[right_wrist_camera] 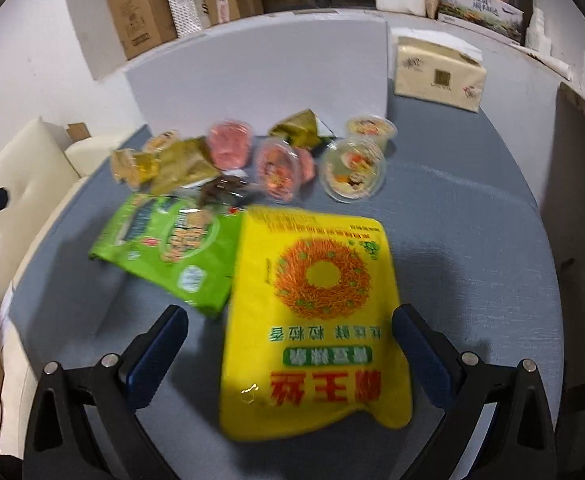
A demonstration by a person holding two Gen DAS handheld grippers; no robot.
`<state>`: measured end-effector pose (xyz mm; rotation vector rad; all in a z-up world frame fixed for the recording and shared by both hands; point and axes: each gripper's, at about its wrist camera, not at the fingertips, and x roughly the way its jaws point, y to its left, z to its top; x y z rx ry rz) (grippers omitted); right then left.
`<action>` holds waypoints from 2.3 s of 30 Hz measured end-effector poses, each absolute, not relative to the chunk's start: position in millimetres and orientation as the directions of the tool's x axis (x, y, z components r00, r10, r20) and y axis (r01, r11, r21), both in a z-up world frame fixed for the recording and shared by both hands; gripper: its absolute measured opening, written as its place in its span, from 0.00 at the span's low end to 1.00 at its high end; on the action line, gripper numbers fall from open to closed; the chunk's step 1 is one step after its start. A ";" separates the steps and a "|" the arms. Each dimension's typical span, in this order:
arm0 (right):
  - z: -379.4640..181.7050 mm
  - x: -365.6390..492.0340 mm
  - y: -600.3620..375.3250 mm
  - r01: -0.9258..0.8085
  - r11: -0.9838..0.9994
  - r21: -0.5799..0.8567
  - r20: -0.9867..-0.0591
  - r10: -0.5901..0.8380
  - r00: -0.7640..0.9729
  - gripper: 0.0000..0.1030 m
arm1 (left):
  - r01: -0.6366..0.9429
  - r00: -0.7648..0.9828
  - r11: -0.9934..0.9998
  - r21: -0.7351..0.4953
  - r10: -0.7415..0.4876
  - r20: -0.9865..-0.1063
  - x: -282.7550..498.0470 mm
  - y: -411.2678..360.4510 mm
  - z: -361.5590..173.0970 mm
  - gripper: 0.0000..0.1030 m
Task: Organize snacks
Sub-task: 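Grasp the yellow bag with the right gripper while the left gripper grasps a green seaweed packet, then lift both held packets and carry them toward the white box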
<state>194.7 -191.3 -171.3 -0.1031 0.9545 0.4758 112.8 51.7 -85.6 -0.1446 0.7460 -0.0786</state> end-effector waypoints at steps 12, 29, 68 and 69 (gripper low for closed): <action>-173.4 193.9 -185.0 -0.448 0.894 0.017 -0.800 0.281 0.530 0.86 | 0.059 0.714 0.987 -0.147 -0.145 -0.685 119.9 44.1 -94.7 1.00; -148.3 172.1 -200.4 -0.411 0.911 0.044 -0.743 0.305 0.596 0.73 | 0.081 0.696 0.990 -0.119 -0.141 -0.704 127.2 45.7 -112.7 1.00; -101.1 133.7 -229.9 -0.381 0.921 0.087 -0.679 0.334 0.654 0.73 | 0.709 0.401 0.705 0.020 -0.380 -0.833 216.4 -14.3 -163.5 0.81; -100.9 133.2 -229.0 -0.382 0.920 0.086 -0.679 0.335 0.654 0.73 | 0.695 0.415 0.719 0.025 -0.372 -0.830 213.4 -14.3 -162.0 0.80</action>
